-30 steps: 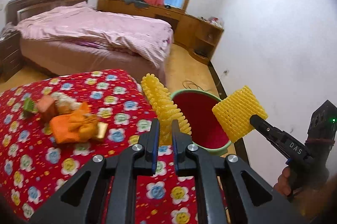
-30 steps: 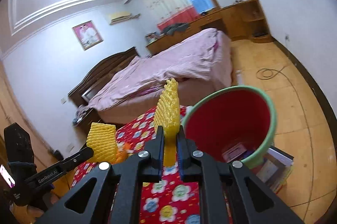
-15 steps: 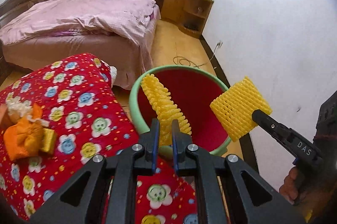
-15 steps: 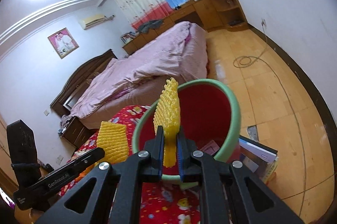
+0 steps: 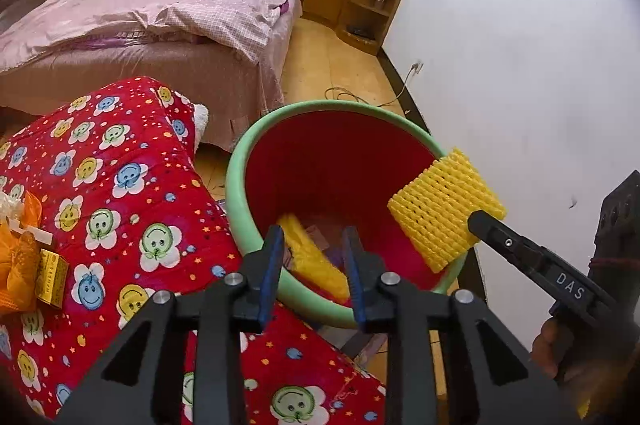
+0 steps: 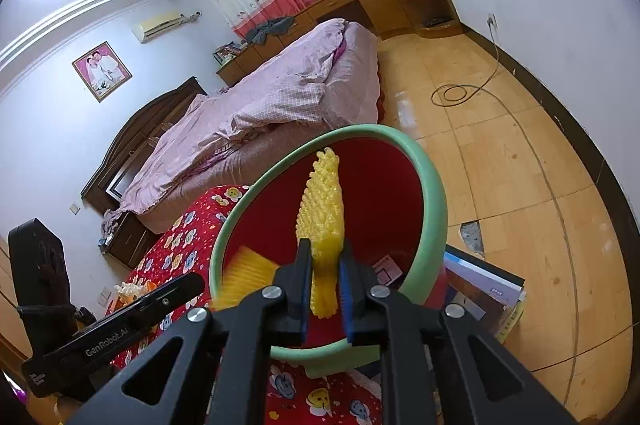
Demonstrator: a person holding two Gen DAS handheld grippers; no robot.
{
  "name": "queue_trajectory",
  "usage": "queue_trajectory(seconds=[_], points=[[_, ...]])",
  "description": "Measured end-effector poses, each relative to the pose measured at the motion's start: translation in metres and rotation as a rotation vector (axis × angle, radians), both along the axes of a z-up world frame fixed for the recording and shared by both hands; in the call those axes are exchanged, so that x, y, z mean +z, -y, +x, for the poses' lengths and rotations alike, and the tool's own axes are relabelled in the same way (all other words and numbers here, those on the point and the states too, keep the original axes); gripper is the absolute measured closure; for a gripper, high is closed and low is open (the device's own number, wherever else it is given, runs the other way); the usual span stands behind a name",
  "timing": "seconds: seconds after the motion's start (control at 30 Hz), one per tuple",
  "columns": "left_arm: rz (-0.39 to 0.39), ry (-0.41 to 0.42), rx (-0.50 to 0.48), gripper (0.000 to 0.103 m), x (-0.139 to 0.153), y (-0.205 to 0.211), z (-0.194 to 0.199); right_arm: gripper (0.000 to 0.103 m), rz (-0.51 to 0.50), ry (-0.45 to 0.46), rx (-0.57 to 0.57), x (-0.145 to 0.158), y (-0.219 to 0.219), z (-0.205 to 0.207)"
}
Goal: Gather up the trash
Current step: 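Carry both yellow foam nets over the red bucket and open both tools, then move left tool to the green mosquito-coil box while right tool approaches the orange box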
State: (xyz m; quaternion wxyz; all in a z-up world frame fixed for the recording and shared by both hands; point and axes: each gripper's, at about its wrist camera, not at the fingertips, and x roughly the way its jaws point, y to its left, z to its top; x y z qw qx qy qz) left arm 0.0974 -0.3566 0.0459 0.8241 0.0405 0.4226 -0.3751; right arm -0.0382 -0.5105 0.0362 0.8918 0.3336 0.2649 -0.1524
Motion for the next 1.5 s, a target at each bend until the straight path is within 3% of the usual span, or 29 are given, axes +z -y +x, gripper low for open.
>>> queue_trajectory(seconds=[0.37,0.6,1.0,1.3,1.37,1.43,1.5], points=[[-0.04,-0.008,0.06,0.074,0.009,-0.035,0.0,0.071,0.017,0.005,-0.01,0.001,-0.005,-0.006],[-0.057,0.018,0.131,0.074,0.023,-0.07,0.003,0.07,-0.001,0.026,0.021,0.011,-0.021,-0.01],[-0.053,0.075,0.298,0.073,0.041,-0.157,0.017,0.064,-0.02,0.048,0.085,0.028,-0.058,0.0],[-0.025,0.113,0.486,0.071,0.047,-0.24,0.034,0.059,-0.03,0.035,0.163,0.036,-0.097,0.026],[-0.012,0.121,0.519,0.067,0.046,-0.259,0.039,0.055,-0.044,0.031,0.179,0.038,-0.108,0.031],[0.008,0.124,0.55,0.057,0.044,-0.274,0.045,0.052,-0.058,0.022,0.196,0.041,-0.12,0.036],[0.033,0.125,0.569,0.055,0.044,-0.288,0.051,0.051,-0.068,0.01,0.211,0.041,-0.128,0.039]])
